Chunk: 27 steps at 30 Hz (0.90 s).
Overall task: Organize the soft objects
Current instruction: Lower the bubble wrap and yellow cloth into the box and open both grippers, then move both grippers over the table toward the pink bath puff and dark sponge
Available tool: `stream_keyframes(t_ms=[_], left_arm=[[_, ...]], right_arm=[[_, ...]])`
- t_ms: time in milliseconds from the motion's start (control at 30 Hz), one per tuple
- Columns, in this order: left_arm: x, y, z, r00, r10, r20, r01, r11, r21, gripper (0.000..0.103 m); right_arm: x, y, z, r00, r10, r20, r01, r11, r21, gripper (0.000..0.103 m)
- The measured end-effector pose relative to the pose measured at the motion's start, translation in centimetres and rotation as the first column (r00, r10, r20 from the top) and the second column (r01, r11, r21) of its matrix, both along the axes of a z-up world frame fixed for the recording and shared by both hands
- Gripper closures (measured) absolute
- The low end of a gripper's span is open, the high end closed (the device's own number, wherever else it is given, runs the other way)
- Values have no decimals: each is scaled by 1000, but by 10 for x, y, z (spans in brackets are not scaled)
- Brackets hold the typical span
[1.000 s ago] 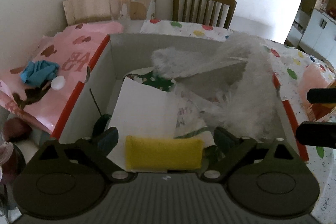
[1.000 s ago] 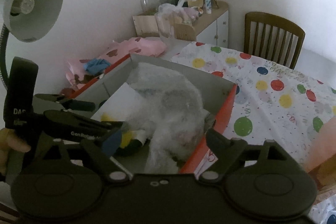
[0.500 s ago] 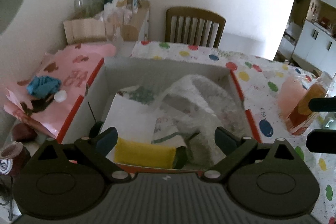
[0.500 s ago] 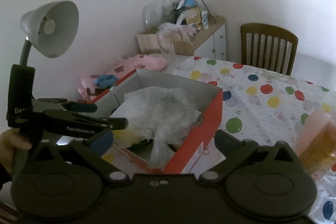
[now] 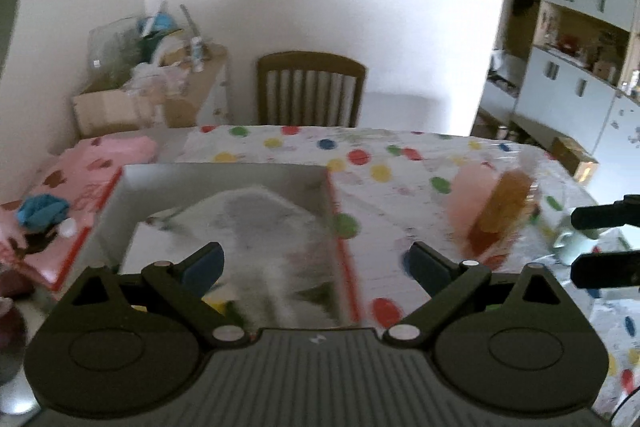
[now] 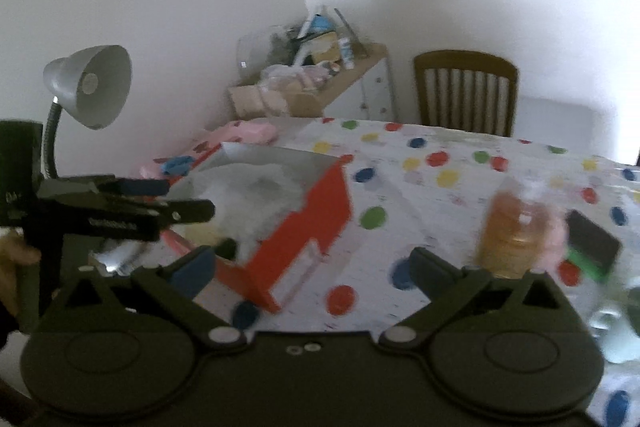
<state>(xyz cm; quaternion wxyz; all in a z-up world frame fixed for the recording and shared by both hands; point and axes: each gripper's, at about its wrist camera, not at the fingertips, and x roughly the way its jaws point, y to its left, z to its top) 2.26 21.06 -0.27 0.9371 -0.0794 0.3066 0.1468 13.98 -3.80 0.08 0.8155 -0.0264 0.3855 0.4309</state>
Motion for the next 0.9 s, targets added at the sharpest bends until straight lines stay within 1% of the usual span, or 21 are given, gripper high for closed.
stream_keyframes(t_ms=[200, 300, 433, 533, 633, 733, 833, 900], left_arm=[[27, -40, 6, 997, -72, 4, 72, 997, -25, 4], [45, -63, 5, 995, -100, -7, 100, 995, -20, 4], [74, -90, 3, 989, -148, -24, 147, 988, -49, 4], [96, -108, 4, 985, -171, -33, 168, 982, -84, 4], [123, -121, 8, 980, -195, -44, 187, 972, -139, 4], [150, -133, 15, 976, -211, -57, 202, 969, -141, 4], [182, -143, 22, 969, -230, -90, 215, 965, -147, 4], [203, -147, 26, 959, -255, -120, 234, 958, -164, 4]], right_arm=[[16, -52, 1, 998, -56, 13, 57, 998, -31, 0], [29, -78, -1, 996, -92, 11, 93, 995, -36, 0], [46, -109, -5, 993, -119, 22, 120, 991, -54, 0], [60, -128, -8, 991, -128, 35, 130, 989, -76, 0], [75, -148, -13, 990, -132, 49, 136, 986, -100, 0], [93, -161, -18, 990, -132, 53, 137, 983, -119, 0], [112, -169, -23, 991, -117, 64, 125, 981, -145, 0], [125, -173, -26, 992, -104, 67, 114, 981, -158, 0]])
